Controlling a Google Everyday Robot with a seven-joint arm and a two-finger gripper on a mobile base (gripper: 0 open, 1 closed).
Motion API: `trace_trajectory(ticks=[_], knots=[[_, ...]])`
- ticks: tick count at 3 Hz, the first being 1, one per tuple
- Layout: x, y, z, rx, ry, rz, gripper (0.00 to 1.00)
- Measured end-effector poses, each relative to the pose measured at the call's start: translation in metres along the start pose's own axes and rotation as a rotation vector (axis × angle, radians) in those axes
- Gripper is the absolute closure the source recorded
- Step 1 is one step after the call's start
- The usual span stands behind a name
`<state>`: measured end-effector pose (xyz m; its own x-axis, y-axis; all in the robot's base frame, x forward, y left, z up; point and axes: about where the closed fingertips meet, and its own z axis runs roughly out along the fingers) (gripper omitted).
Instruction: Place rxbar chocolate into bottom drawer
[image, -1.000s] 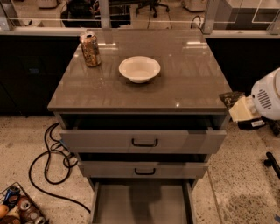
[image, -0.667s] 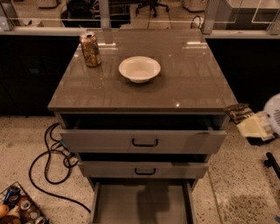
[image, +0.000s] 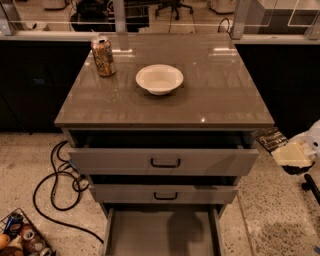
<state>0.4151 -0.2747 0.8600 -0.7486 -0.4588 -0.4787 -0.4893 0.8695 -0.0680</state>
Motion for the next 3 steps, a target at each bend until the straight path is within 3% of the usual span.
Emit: trace_trajectory(ticks=[1,2,3], knots=[[0.0,0.001,0.002,-0.004,0.003,-0.004,1.0],[0.008,0.004,0.013,-0.043,0.009,-0.041,1.0],[0.048,0.016,0.048,-0.16,0.032,-0.109,1.0]])
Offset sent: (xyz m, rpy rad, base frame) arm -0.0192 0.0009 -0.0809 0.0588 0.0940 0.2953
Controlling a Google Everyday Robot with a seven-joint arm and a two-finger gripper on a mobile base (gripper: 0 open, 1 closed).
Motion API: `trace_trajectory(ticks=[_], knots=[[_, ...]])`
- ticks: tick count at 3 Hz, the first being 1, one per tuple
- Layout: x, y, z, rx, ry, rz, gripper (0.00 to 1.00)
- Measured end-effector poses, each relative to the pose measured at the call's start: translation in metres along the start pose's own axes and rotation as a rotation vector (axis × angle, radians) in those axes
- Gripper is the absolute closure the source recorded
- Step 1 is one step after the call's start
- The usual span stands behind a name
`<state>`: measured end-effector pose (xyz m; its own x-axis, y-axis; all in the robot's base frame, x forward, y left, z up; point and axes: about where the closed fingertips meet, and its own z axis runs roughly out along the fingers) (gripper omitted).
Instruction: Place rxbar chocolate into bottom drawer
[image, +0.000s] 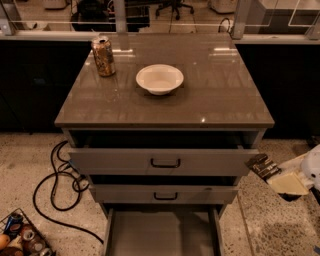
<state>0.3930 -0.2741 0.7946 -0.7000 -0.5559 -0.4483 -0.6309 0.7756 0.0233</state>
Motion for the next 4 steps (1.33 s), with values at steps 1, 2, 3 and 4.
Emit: trace_trajectory(ticks=[1,2,3,4], knots=[[0.044,0.007,0.046,-0.117,0.01,-0.128,1.0],[0.061,0.013,0.072,-0.177,0.002,-0.267,1.0],[0.068,0.033,0.093,-0.243,-0.006,-0.446,1.0],[0.065,0.032,0.099,-0.253,-0.009,-0.451,1.0]])
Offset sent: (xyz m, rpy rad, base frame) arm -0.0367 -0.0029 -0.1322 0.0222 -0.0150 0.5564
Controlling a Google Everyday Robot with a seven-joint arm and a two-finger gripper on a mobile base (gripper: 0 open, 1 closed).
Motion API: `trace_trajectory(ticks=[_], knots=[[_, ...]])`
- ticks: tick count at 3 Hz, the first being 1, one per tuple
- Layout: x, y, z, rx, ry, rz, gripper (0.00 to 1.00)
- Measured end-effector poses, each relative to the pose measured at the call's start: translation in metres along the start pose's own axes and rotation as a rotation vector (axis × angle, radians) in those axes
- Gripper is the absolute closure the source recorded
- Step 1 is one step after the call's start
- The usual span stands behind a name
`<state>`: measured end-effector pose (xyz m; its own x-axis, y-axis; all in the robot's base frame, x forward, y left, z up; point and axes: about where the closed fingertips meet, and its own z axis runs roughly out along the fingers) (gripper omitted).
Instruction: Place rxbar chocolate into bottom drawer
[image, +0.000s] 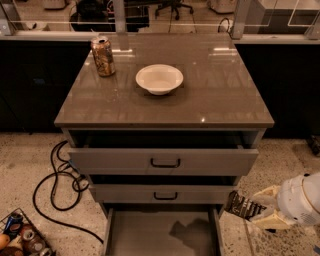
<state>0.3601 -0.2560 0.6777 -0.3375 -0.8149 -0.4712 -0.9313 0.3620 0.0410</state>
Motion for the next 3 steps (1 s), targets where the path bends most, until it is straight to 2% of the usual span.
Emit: trace_trajectory(ticks=[2,3], knots=[[-0.009,-0.039,0.112,-0.087,-0.011,-0.07,1.0],[-0.014,-0.048,0.164,-0.128,-0.003,-0.096,1.0]])
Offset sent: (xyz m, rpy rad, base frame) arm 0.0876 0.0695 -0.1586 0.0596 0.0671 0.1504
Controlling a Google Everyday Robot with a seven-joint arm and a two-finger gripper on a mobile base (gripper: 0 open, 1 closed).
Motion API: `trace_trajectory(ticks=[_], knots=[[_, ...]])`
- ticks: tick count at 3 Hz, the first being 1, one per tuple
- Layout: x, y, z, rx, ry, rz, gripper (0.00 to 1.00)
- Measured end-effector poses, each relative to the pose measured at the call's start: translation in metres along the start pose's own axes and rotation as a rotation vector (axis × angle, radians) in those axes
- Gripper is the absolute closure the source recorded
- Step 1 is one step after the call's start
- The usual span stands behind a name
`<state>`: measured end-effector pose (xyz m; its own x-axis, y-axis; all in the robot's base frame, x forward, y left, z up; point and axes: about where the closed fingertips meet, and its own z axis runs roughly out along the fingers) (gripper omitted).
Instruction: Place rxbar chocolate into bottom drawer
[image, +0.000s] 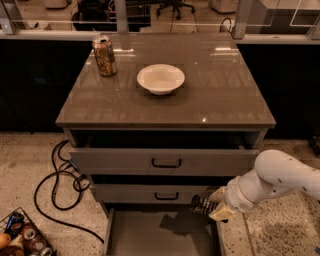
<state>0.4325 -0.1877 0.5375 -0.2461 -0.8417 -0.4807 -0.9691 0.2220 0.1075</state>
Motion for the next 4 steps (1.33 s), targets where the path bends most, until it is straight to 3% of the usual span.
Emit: trace_trajectory(ticks=[1,2,3,4], knots=[[-0.007,-0.004,0.04,-0.028,0.015,-0.034,1.0],[-0.009,0.016,0.094,-0.061,0.014,-0.068,1.0],[-0.01,0.016,0.096,-0.061,0.011,-0.067,1.0],[-0.026,0.021,0.13,-0.061,-0.037,-0.061,1.0]])
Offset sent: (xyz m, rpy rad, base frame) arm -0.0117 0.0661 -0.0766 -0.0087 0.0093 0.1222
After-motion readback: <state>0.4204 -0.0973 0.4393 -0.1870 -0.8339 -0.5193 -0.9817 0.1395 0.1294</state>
